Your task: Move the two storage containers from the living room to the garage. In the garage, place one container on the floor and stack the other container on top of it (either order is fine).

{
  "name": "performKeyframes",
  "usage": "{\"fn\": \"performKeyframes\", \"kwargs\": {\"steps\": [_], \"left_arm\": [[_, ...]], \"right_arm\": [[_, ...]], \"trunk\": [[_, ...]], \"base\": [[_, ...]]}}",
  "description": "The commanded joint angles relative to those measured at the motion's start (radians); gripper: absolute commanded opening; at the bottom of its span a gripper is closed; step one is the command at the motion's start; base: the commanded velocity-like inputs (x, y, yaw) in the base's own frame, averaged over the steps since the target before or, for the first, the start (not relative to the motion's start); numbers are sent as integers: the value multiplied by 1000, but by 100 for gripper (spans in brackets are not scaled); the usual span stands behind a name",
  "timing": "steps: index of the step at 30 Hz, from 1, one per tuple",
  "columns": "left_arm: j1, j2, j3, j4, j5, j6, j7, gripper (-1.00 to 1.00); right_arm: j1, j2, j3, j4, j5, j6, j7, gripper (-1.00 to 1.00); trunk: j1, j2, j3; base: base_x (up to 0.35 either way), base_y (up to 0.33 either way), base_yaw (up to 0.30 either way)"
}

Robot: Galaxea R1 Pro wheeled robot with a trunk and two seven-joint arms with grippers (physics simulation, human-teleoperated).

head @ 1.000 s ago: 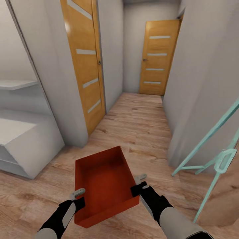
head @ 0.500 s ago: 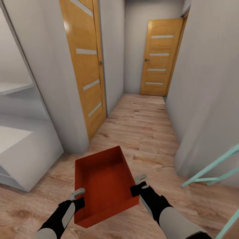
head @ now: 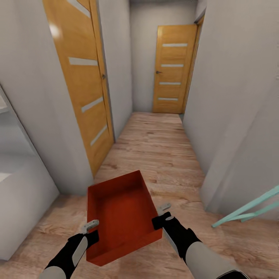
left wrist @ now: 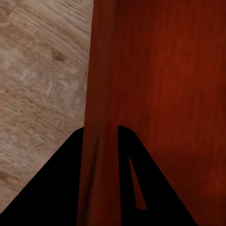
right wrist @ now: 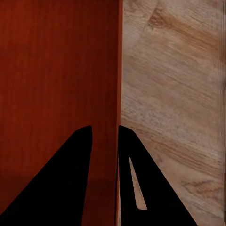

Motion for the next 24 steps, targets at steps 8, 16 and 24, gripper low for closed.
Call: {"fn": "performKeyframes", "kwargs": {"steps": [8,16,24], "left_arm": [[0,-19,-62,-1,42,26,7,-100],[0,-19,-62,-1,42,26,7,-100],[0,-19,-63,-1,42,26,7,-100]], "right_arm": [[0,15,89,-3,-9,7,33,-100],[0,15,89,-3,-9,7,33,-100],[-1,15,89,-4,-9,7,33,-100]], "trunk": [[0,0,7],[0,0,15],[0,0,17]], "base": [[341,149,-249],[341,149,-246],[341,149,-49]]}}
